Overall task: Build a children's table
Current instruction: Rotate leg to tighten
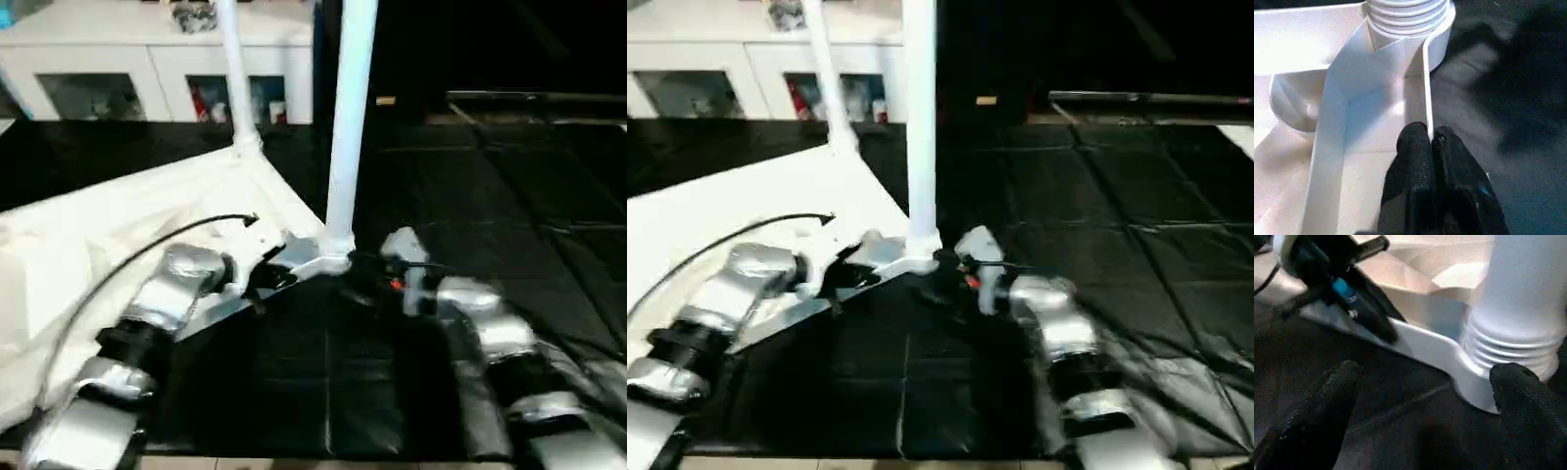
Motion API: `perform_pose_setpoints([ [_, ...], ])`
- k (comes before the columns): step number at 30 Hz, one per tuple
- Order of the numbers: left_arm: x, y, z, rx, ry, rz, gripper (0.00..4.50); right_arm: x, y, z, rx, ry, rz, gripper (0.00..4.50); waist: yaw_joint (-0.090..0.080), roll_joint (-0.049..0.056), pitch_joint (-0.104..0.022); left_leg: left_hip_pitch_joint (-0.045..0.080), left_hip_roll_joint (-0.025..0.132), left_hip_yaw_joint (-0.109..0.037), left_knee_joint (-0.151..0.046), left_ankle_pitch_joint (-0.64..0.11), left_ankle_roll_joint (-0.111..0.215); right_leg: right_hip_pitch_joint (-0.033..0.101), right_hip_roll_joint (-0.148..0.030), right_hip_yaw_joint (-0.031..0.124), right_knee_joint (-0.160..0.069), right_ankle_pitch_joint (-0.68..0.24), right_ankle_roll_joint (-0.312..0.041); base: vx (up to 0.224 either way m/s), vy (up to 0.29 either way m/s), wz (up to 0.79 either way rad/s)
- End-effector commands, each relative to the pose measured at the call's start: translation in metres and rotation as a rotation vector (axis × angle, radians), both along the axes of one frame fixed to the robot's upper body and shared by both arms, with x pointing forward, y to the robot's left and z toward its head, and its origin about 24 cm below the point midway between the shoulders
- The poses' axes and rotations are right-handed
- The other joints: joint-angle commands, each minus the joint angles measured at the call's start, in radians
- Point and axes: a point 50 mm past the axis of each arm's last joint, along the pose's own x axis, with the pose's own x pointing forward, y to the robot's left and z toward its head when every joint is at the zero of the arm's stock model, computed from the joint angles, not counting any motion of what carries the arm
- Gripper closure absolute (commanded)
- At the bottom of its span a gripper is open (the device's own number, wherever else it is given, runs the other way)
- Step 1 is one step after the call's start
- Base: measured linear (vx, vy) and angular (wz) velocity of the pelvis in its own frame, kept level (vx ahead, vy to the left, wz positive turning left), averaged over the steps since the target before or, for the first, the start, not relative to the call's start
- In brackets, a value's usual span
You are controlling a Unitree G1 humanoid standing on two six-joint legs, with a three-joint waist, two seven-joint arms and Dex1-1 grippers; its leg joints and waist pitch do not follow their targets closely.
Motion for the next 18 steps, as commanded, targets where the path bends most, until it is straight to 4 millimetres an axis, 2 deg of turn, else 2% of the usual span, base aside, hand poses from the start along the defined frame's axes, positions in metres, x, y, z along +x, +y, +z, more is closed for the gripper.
perform_pose_setpoints([
  [1, -0.009, -0.002, 0.000, 0.011, 0.027, -0.125, 4.50, 0.002, 0.000, 0.014, 0.024, -0.025, 0.078, 0.05, 0.009, -0.005, -0.067, -0.001, 0.052, -0.014, -0.053, -0.070, 0.128, 0.063, -0.098, 0.063, -0.064, -0.086, -0.209, 0.000, 0.000, 0.00],
  [6, -0.017, 0.004, 0.001, 0.055, 0.038, -0.243, 4.50, 0.000, -0.001, 0.019, -0.006, -0.007, 0.203, 0.05, 0.024, -0.006, -0.064, 0.004, 0.054, -0.014, -0.056, -0.109, 0.103, 0.061, -0.101, 0.064, -0.072, -0.177, -0.192, 0.000, 0.000, 0.00],
  [8, -0.020, 0.008, 0.002, 0.072, 0.044, -0.288, 4.50, -0.001, 0.000, 0.021, -0.026, 0.000, 0.259, 0.05, 0.026, -0.010, -0.063, 0.004, 0.054, -0.014, -0.058, -0.118, 0.093, 0.061, -0.101, 0.064, -0.074, -0.201, -0.183, 0.000, 0.000, 0.00],
  [10, -0.020, 0.009, 0.002, 0.077, 0.044, -0.298, 4.50, -0.001, 0.000, 0.021, -0.033, 0.000, 0.270, 0.05, 0.028, -0.008, -0.063, 0.005, 0.054, -0.013, -0.058, -0.118, 0.085, 0.059, -0.102, 0.065, -0.074, -0.212, -0.178, 0.000, 0.000, 0.00],
  [11, -0.023, 0.010, 0.003, 0.080, 0.054, -0.327, 4.50, 0.000, 0.003, 0.020, -0.052, -0.006, 0.282, 0.05, 0.028, -0.012, -0.062, 0.005, 0.054, -0.013, -0.059, -0.116, 0.083, 0.060, -0.102, 0.065, -0.074, -0.215, -0.176, 0.000, 0.000, 0.00],
  [12, -0.025, 0.011, 0.004, 0.083, 0.063, -0.355, 4.50, 0.000, 0.005, 0.020, -0.064, -0.013, 0.299, 0.05, 0.030, -0.010, -0.063, 0.005, 0.055, -0.015, -0.059, -0.113, 0.080, 0.060, -0.103, 0.065, -0.072, -0.215, -0.177, 0.000, 0.000, 0.00],
  [13, -0.027, 0.012, 0.005, 0.087, 0.072, -0.380, 4.50, 0.001, 0.007, 0.020, -0.074, -0.026, 0.308, 0.05, 0.031, -0.013, -0.064, 0.004, 0.055, -0.015, -0.059, -0.106, 0.079, 0.059, -0.104, 0.065, -0.070, -0.211, -0.176, 0.000, 0.000, 0.00],
  [18, -0.032, 0.012, 0.006, 0.099, 0.081, -0.432, 4.50, 0.000, 0.017, 0.019, -0.068, -0.021, 0.355, 0.05, 0.037, -0.010, -0.066, 0.007, 0.059, -0.013, -0.058, -0.086, 0.082, 0.057, -0.102, 0.068, -0.061, -0.150, -0.197, 0.000, 0.000, 0.00],
])
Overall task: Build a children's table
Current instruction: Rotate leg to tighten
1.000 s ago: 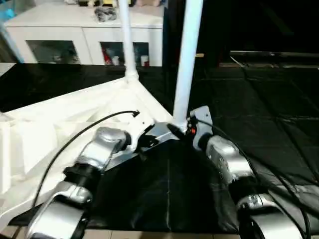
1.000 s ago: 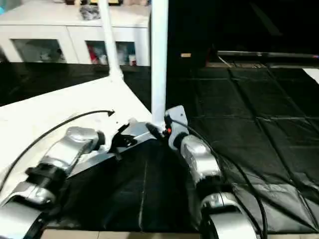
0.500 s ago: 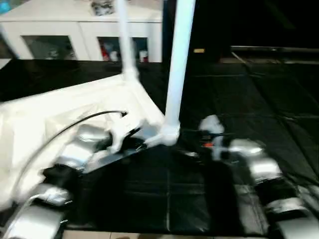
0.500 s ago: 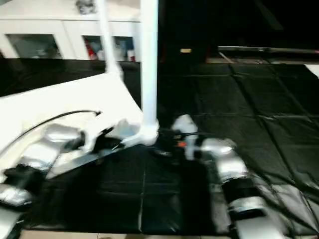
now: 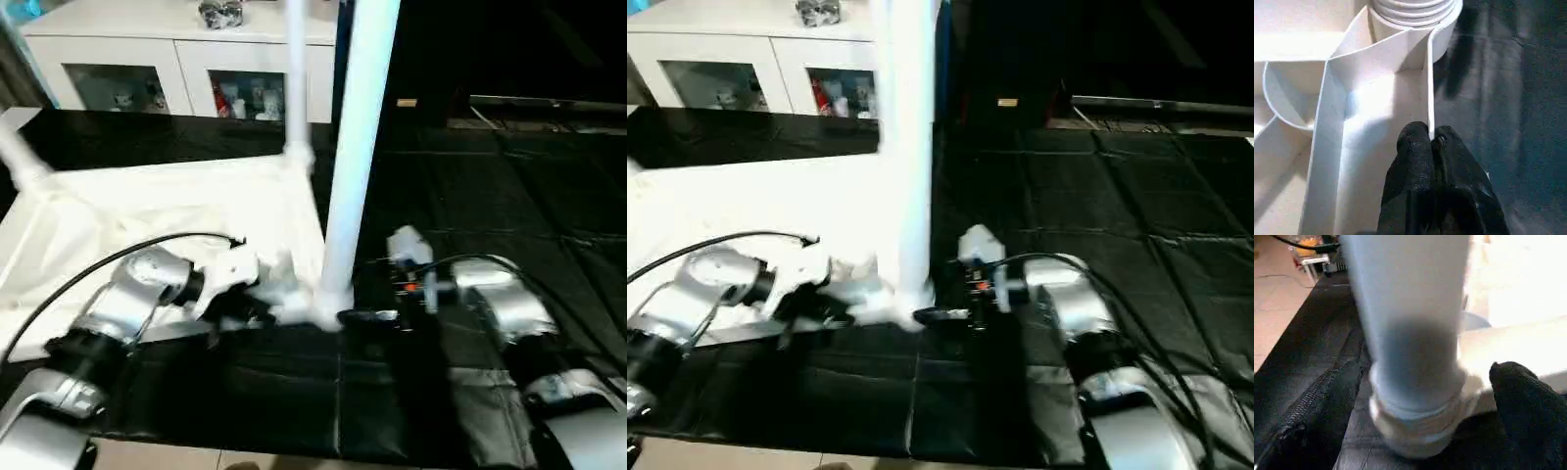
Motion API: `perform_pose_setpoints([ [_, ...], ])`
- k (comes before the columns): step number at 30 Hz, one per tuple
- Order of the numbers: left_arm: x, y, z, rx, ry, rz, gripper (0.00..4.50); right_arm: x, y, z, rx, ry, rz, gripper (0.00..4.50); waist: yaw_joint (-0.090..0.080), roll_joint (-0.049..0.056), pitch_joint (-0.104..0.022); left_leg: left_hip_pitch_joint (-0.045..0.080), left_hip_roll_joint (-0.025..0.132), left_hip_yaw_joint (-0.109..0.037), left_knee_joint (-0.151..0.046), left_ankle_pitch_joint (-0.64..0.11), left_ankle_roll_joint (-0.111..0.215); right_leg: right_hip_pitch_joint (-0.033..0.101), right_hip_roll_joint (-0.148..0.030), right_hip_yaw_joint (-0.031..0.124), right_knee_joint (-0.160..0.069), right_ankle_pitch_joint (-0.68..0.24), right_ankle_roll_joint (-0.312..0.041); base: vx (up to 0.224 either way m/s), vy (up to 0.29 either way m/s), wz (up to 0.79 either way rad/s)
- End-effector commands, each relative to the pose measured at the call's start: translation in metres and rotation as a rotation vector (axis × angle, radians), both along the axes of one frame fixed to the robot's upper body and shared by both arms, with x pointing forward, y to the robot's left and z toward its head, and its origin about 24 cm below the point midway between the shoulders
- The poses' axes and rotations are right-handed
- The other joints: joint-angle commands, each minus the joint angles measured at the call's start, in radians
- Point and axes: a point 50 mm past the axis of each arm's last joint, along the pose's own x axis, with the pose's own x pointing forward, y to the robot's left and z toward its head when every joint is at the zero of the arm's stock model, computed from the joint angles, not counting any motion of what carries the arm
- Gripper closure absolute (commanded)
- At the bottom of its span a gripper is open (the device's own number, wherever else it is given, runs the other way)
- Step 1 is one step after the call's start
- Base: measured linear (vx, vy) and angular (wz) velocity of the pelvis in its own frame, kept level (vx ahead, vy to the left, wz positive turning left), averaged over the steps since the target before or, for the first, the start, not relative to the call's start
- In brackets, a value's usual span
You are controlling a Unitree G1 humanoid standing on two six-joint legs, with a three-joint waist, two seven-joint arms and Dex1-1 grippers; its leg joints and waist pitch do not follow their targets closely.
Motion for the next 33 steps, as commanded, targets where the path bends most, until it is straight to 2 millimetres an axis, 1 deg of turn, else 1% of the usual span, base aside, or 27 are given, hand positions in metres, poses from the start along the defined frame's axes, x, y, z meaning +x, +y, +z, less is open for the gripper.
perform_pose_setpoints([
  [1, -0.005, -0.007, -0.001, 0.014, 0.015, -0.075, 4.50, 0.001, 0.004, 0.002, -0.010, -0.001, 0.041, 0.05, -0.003, -0.002, -0.068, 0.009, 0.058, -0.013, -0.061, -0.083, 0.086, 0.056, -0.102, 0.068, -0.061, -0.143, -0.199, 0.000, 0.000, 0.00],
  [4, -0.005, -0.007, 0.000, 0.014, 0.014, -0.086, 4.50, 0.001, 0.006, 0.000, -0.014, 0.013, 0.052, 0.05, 0.001, -0.003, -0.067, 0.009, 0.057, -0.013, -0.061, -0.090, 0.078, 0.057, -0.102, 0.068, -0.063, -0.155, -0.196, 0.000, 0.000, 0.00],
  [6, -0.005, -0.008, 0.000, 0.013, 0.013, -0.090, 4.50, 0.001, 0.006, 0.000, -0.016, 0.017, 0.054, 0.31, 0.001, -0.003, -0.068, 0.007, 0.056, -0.014, -0.061, -0.090, 0.073, 0.059, -0.103, 0.067, -0.063, -0.161, -0.192, 0.000, 0.000, 0.00],
  [7, -0.005, -0.008, 0.001, 0.012, 0.012, -0.095, 4.50, 0.001, 0.007, -0.001, -0.022, 0.017, 0.058, 0.31, 0.001, -0.001, -0.068, 0.007, 0.056, -0.014, -0.061, -0.089, 0.071, 0.059, -0.102, 0.067, -0.062, -0.155, -0.191, 0.000, 0.000, 0.00],
  [8, -0.005, -0.008, 0.001, 0.012, 0.012, -0.095, 4.50, 0.001, 0.007, -0.001, -0.022, 0.017, 0.058, 0.42, 0.000, -0.002, -0.069, 0.008, 0.056, -0.014, -0.060, -0.090, 0.071, 0.059, -0.102, 0.067, -0.062, -0.153, -0.192, 0.000, 0.000, 0.00],
  [9, -0.005, -0.008, 0.001, 0.012, 0.012, -0.096, 4.50, 0.001, 0.007, -0.002, -0.025, 0.016, 0.059, 0.42, 0.000, -0.002, -0.070, 0.008, 0.056, -0.014, -0.060, -0.086, 0.071, 0.059, -0.101, 0.067, -0.061, -0.145, -0.193, 0.000, 0.000, 0.00],
  [10, -0.005, -0.008, 0.001, 0.012, 0.012, -0.098, 4.50, 0.002, 0.008, -0.003, -0.027, 0.016, 0.059, 0.63, 0.000, -0.002, -0.071, 0.007, 0.056, -0.014, -0.059, -0.081, 0.073, 0.060, -0.102, 0.067, -0.059, -0.131, -0.199, 0.000, 0.000, 0.00],
  [13, -0.005, -0.008, 0.001, 0.013, 0.013, -0.101, 4.50, 0.002, 0.008, -0.003, -0.024, 0.019, 0.058, 0.81, 0.000, -0.001, -0.071, 0.006, 0.056, -0.014, -0.058, -0.078, 0.077, 0.061, -0.101, 0.066, -0.058, -0.121, -0.201, 0.000, 0.000, 0.00],
  [14, -0.005, -0.008, 0.002, 0.014, 0.014, -0.103, 4.50, 0.002, 0.010, -0.002, -0.015, 0.022, 0.060, 0.81, 0.000, -0.001, -0.071, 0.007, 0.056, -0.015, -0.058, -0.077, 0.078, 0.061, -0.101, 0.066, -0.057, -0.119, -0.201, 0.000, 0.000, 0.00],
  [16, -0.005, -0.008, 0.002, 0.016, 0.014, -0.104, 4.50, 0.002, 0.011, -0.002, -0.004, 0.026, 0.065, 1.11, 0.000, -0.001, -0.071, 0.006, 0.056, -0.014, -0.058, -0.081, 0.078, 0.061, -0.102, 0.066, -0.058, -0.123, -0.202, 0.000, 0.000, 0.00],
  [18, -0.006, -0.007, 0.002, 0.019, 0.015, -0.105, 4.50, 0.001, 0.011, -0.002, 0.006, 0.033, 0.068, 1.21, 0.000, -0.003, -0.071, 0.006, 0.057, -0.015, -0.058, -0.078, 0.078, 0.061, -0.102, 0.066, -0.056, -0.122, -0.204, 0.000, 0.000, 0.00],
  [21, -0.006, -0.006, 0.002, 0.021, 0.016, -0.104, 4.50, 0.001, 0.011, -0.002, 0.011, 0.039, 0.071, 1.55, 0.000, -0.003, -0.071, 0.007, 0.056, -0.014, -0.058, -0.076, 0.078, 0.061, -0.102, 0.067, -0.056, -0.119, -0.203, 0.000, 0.000, 0.00],
  [22, -0.006, -0.006, 0.002, 0.022, 0.016, -0.104, 4.50, 0.001, 0.011, -0.003, 0.012, 0.041, 0.072, 1.60, 0.000, -0.004, -0.071, 0.006, 0.056, -0.014, -0.057, -0.075, 0.079, 0.061, -0.102, 0.066, -0.056, -0.121, -0.202, 0.000, 0.000, 0.00],
  [23, -0.006, -0.005, 0.002, 0.023, 0.016, -0.102, 4.50, 0.001, 0.011, -0.003, 0.014, 0.044, 0.074, 1.60, -0.001, -0.007, -0.071, 0.007, 0.056, -0.013, -0.058, -0.075, 0.079, 0.061, -0.101, 0.067, -0.056, -0.122, -0.202, 0.000, 0.000, 0.00],
  [26, -0.006, -0.005, 0.001, 0.023, 0.018, -0.099, 4.50, 0.000, 0.011, -0.004, 0.019, 0.050, 0.077, 1.73, -0.001, -0.004, -0.071, 0.007, 0.056, -0.014, -0.057, -0.076, 0.078, 0.060, -0.101, 0.066, -0.057, -0.132, -0.200, 0.000, 0.000, 0.00],
  [30, -0.006, -0.005, -0.001, 0.020, 0.021, -0.081, 4.50, -0.003, 0.013, -0.007, 0.038, 0.062, 0.071, 1.75, -0.001, -0.004, -0.071, 0.007, 0.056, -0.013, -0.057, -0.076, 0.077, 0.060, -0.101, 0.067, -0.057, -0.128, -0.200, 0.000, 0.000, 0.00],
  [33, -0.005, -0.006, -0.004, 0.023, 0.030, -0.036, 4.50, -0.005, 0.015, -0.010, 0.063, 0.070, 0.048, 1.76, -0.001, -0.003, -0.070, 0.007, 0.056, -0.014, -0.057, -0.083, 0.074, 0.060, -0.102, 0.067, -0.058, -0.139, -0.196, 0.000, 0.000, 0.00],
])
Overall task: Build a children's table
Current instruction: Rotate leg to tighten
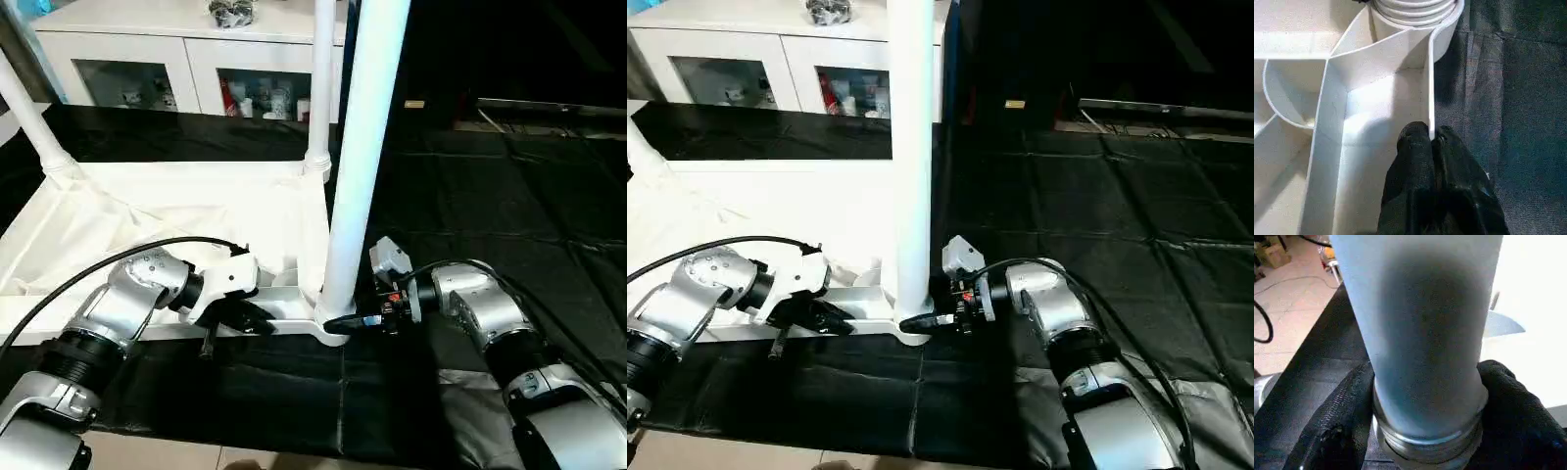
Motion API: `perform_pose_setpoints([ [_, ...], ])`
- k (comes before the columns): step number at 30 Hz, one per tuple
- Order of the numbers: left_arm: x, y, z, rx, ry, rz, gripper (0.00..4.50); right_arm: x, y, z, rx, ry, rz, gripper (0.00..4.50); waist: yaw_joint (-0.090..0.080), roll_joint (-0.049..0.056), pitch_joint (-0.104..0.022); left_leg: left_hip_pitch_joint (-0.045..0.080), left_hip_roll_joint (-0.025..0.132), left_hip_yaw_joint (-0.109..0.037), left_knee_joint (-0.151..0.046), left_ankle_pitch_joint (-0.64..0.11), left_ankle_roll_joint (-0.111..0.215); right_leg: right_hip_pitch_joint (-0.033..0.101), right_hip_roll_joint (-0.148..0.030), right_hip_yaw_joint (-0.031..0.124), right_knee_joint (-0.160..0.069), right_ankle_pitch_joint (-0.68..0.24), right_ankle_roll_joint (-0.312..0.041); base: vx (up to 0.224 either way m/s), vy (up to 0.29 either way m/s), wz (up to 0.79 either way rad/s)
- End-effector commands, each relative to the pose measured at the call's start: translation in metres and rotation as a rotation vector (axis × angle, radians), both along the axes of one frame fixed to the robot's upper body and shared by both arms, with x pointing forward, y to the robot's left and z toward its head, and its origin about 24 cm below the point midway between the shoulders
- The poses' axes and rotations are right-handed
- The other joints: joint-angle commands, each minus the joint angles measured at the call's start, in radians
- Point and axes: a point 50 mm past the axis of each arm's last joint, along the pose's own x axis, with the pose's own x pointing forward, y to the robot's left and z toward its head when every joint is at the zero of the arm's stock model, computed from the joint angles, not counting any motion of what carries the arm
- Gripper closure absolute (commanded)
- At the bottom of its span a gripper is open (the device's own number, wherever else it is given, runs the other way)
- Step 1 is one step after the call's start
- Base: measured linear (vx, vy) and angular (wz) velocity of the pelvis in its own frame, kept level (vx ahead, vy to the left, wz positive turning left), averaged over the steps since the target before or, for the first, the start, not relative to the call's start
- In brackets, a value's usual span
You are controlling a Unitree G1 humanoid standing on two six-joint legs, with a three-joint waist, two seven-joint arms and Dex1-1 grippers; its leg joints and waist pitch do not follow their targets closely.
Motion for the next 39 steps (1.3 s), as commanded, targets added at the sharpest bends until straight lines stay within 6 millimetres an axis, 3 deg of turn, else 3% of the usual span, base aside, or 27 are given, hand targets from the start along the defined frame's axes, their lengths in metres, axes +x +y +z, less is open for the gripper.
perform_pose_setpoints([
  [1, -0.001, -0.008, -0.005, 0.008, 0.009, 0.018, 4.50, -0.001, 0.006, 0.001, 0.052, 0.001, -0.043, 1.76, -0.005, 0.000, -0.067, 0.010, 0.056, -0.014, -0.062, -0.094, 0.069, 0.058, -0.101, 0.067, -0.065, -0.159, -0.193, 0.000, 0.000, 0.00],
  [3, 0.006, -0.015, -0.007, -0.024, 0.006, 0.108, 4.50, -0.001, 0.013, -0.006, 0.060, 0.020, -0.139, 1.76, -0.007, -0.002, -0.064, 0.010, 0.056, -0.013, -0.065, -0.108, 0.061, 0.060, -0.102, 0.068, -0.069, -0.194, -0.187, 0.000, 0.000, 0.00],
  [5, 0.012, -0.023, -0.007, -0.054, -0.011, 0.178, 4.50, -0.002, 0.020, -0.011, 0.053, 0.035, -0.207, 1.76, -0.012, -0.002, -0.055, 0.019, 0.054, -0.018, -0.074, -0.174, 0.027, 0.058, -0.106, 0.066, -0.087, -0.331, -0.155, 0.000, 0.000, 0.00],
  [6, 0.015, -0.030, -0.007, -0.081, -0.012, 0.224, 4.50, -0.001, 0.026, -0.014, 0.047, 0.046, -0.257, 1.76, -0.013, 0.002, -0.056, 0.021, 0.053, -0.020, -0.074, -0.184, 0.019, 0.061, -0.108, 0.066, -0.089, -0.360, -0.147, 0.000, 0.000, 0.00],
  [7, 0.021, -0.037, -0.007, -0.103, -0.028, 0.279, 4.50, 0.001, 0.033, -0.016, 0.048, 0.058, -0.315, 1.76, -0.016, 0.003, -0.053, 0.027, 0.051, -0.019, -0.076, -0.207, 0.009, 0.055, -0.106, 0.067, -0.098, -0.404, -0.133, 0.000, 0.000, 0.00],
  [8, 0.024, -0.042, -0.007, -0.115, -0.038, 0.318, 4.50, 0.003, 0.038, -0.017, 0.051, 0.066, -0.352, 1.76, -0.022, 0.000, -0.051, 0.029, 0.050, -0.019, -0.077, -0.220, 0.001, 0.054, -0.107, 0.067, -0.103, -0.432, -0.124, 0.000, 0.000, 0.00],
  [9, 0.025, -0.045, -0.007, -0.121, -0.040, 0.334, 4.50, 0.004, 0.041, -0.017, 0.053, 0.071, -0.372, 1.76, -0.023, -0.001, -0.052, 0.030, 0.048, -0.021, -0.078, -0.223, 0.001, 0.056, -0.109, 0.066, -0.106, -0.445, -0.119, 0.000, 0.000, 0.00],
  [10, 0.033, -0.057, -0.005, -0.147, -0.055, 0.422, 4.50, 0.010, 0.053, -0.016, 0.057, 0.088, -0.469, 1.76, -0.030, 0.009, -0.052, 0.028, 0.049, -0.023, -0.078, -0.231, -0.001, 0.055, -0.109, 0.067, -0.106, -0.446, -0.117, 0.000, 0.000, 0.00],
  [11, 0.036, -0.062, -0.004, -0.157, -0.060, 0.463, 4.50, 0.012, 0.059, -0.016, 0.055, 0.093, -0.511, 1.76, -0.039, 0.004, -0.050, 0.032, 0.045, -0.024, -0.077, -0.250, -0.005, 0.054, -0.107, 0.061, -0.114, -0.474, -0.111, 0.000, 0.000, 0.00],
  [14, 0.042, -0.073, -0.001, -0.181, -0.082, 0.533, 4.50, 0.018, 0.069, -0.014, 0.040, 0.091, -0.599, 1.76, -0.049, 0.004, -0.047, 0.032, 0.041, -0.026, -0.078, -0.271, -0.002, 0.054, -0.108, 0.059, -0.121, -0.518, -0.094, 0.000, 0.000, 0.00],
  [18, 0.047, -0.085, 0.006, -0.204, -0.114, 0.591, 4.50, 0.021, 0.081, -0.008, 0.048, 0.062, -0.645, 1.76, -0.051, 0.001, -0.055, 0.025, 0.042, -0.024, -0.077, -0.216, 0.015, 0.059, -0.107, 0.065, -0.111, -0.421, -0.109, 0.000, 0.000, 0.00],
  [21, 0.044, -0.084, 0.005, -0.199, -0.114, 0.565, 4.50, 0.019, 0.082, -0.005, 0.075, 0.045, -0.620, 1.04, -0.048, -0.001, -0.061, 0.018, 0.045, -0.021, -0.074, -0.158, 0.037, 0.064, -0.104, 0.068, -0.093, -0.291, -0.144, 0.000, 0.000, 0.00],
  [24, 0.042, -0.081, 0.003, -0.187, -0.117, 0.553, 4.50, 0.019, 0.081, -0.005, 0.077, 0.037, -0.615, 0.96, -0.047, 0.000, -0.067, 0.012, 0.046, -0.020, -0.071, -0.102, 0.055, 0.068, -0.104, 0.068, -0.079, -0.187, -0.174, 0.000, 0.000, 0.00],
  [25, 0.040, -0.077, 0.001, -0.179, -0.110, 0.547, 4.50, 0.019, 0.078, -0.005, 0.074, 0.020, -0.608, 0.62, -0.046, -0.001, -0.071, 0.008, 0.045, -0.019, -0.066, -0.057, 0.067, 0.070, -0.104, 0.069, -0.069, -0.109, -0.191, 0.000, 0.000, 0.00],
  [27, 0.039, -0.074, 0.001, -0.176, -0.104, 0.538, 4.50, 0.018, 0.074, -0.005, 0.070, 0.004, -0.598, 0.62, -0.046, 0.000, -0.072, 0.005, 0.045, -0.019, -0.065, -0.042, 0.075, 0.071, -0.103, 0.069, -0.064, -0.067, -0.203, 0.000, 0.000, 0.00],
  [32, 0.036, -0.060, 0.000, -0.158, -0.096, 0.518, 4.50, 0.017, 0.055, -0.010, 0.042, -0.028, -0.562, 0.14, -0.050, 0.001, -0.066, 0.006, 0.047, -0.017, -0.067, -0.093, 0.077, 0.069, -0.103, 0.067, -0.072, -0.113, -0.206, 0.000, 0.000, 0.00],
  [39, 0.029, -0.040, 0.000, -0.119, -0.087, 0.415, 4.50, 0.015, 0.026, -0.007, 0.041, -0.042, -0.472, 0.03, -0.047, 0.003, -0.064, 0.008, 0.049, -0.018, -0.068, -0.109, 0.074, 0.069, -0.102, 0.068, -0.075, -0.149, -0.194, 0.000, 0.000, 0.00],
])
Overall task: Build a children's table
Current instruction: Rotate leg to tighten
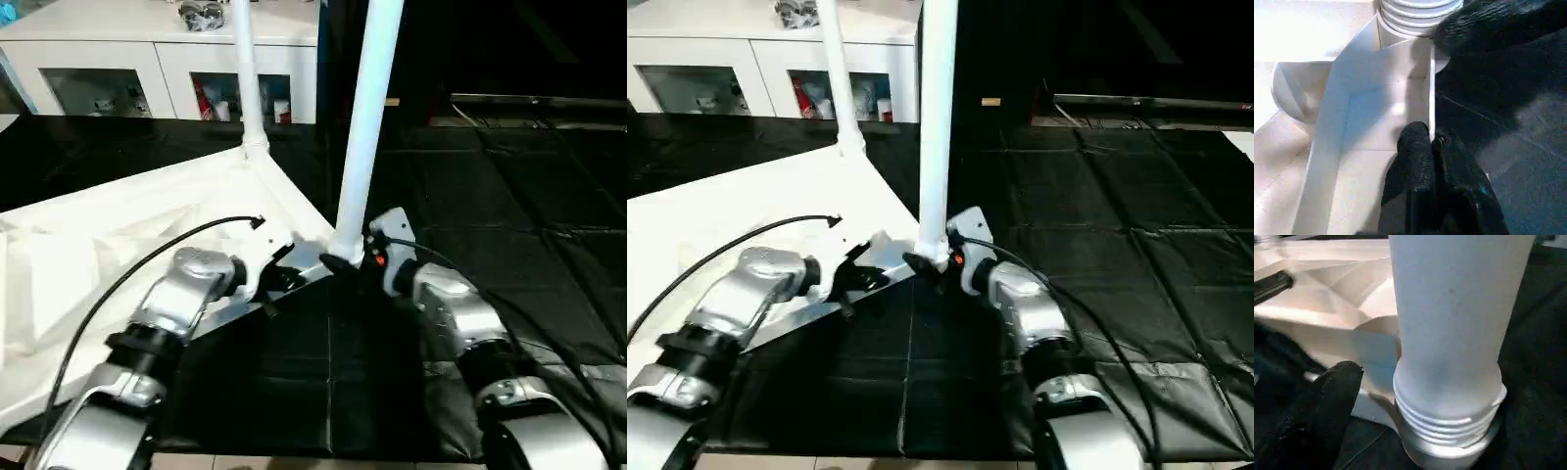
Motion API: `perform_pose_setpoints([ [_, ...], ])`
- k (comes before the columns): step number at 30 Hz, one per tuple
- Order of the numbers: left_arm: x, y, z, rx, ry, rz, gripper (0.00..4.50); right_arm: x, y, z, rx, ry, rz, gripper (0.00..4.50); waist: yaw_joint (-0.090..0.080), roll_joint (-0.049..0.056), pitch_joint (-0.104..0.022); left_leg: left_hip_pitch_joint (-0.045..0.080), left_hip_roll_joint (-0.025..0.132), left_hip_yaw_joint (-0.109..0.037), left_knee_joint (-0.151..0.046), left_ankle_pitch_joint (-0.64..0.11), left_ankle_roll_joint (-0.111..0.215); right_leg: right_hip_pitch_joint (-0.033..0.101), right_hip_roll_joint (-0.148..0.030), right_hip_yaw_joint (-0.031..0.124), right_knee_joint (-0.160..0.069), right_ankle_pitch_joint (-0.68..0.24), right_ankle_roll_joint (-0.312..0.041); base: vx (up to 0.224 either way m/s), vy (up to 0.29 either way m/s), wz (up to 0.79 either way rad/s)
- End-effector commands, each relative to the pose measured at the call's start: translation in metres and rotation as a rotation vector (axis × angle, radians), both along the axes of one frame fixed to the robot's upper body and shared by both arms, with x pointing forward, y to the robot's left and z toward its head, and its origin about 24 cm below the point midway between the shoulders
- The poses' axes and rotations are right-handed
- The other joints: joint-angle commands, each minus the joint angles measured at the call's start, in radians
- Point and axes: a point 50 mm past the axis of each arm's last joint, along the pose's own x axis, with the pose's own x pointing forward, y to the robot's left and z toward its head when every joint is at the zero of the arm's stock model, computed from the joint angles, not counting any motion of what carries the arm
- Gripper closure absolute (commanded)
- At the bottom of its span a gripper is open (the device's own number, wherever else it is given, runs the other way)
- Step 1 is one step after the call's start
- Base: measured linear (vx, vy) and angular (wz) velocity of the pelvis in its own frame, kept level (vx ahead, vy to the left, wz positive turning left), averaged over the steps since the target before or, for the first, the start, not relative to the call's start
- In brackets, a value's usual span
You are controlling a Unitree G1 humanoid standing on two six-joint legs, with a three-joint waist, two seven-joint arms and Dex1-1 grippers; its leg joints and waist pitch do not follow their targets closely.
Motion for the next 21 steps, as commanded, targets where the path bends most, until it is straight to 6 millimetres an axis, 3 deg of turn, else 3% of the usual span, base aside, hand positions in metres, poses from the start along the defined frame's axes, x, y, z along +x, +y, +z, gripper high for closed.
perform_pose_setpoints([
  [1, 0.001, 0.000, 0.009, 0.008, -0.051, -0.070, 4.50, -0.009, 0.014, 0.000, 0.007, 0.004, 0.175, 0.03, 0.007, 0.003, -0.065, 0.001, 0.050, -0.018, -0.061, -0.110, 0.080, 0.064, -0.101, 0.067, -0.072, -0.146, -0.197, 0.000, 0.000, 0.00],
  [9, -0.011, 0.019, 0.012, 0.046, 0.013, -0.260, 4.50, -0.012, -0.017, 0.015, -0.025, -0.001, 0.382, 0.03, 0.019, 0.006, -0.067, 0.000, 0.053, -0.015, -0.057, -0.105, 0.089, 0.064, -0.100, 0.065, -0.066, -0.126, -0.211, 0.000, 0.000, 0.00],
  [15, -0.022, 0.028, 0.012, 0.078, 0.053, -0.427, 4.50, -0.013, -0.024, 0.023, -0.074, 0.010, 0.519, 0.03, 0.031, -0.002, -0.067, 0.002, 0.054, -0.015, -0.058, -0.104, 0.088, 0.062, -0.101, 0.065, -0.065, -0.145, -0.210, 0.000, 0.000, 0.00],
  [20, -0.026, 0.029, 0.014, 0.089, 0.069, -0.488, 4.50, -0.013, -0.018, 0.025, -0.058, 0.018, 0.585, 0.03, 0.038, 0.002, -0.064, 0.008, 0.058, -0.014, -0.060, -0.122, 0.073, 0.055, -0.103, 0.068, -0.069, -0.180, -0.208, 0.000, 0.000, 0.00],
  [21, -0.026, 0.029, 0.014, 0.090, 0.071, -0.497, 4.50, -0.014, -0.017, 0.025, -0.053, 0.023, 0.596, 0.29, 0.039, 0.001, -0.064, 0.008, 0.058, -0.014, -0.060, -0.120, 0.071, 0.055, -0.103, 0.068, -0.068, -0.178, -0.208, 0.000, 0.000, 0.00],
])
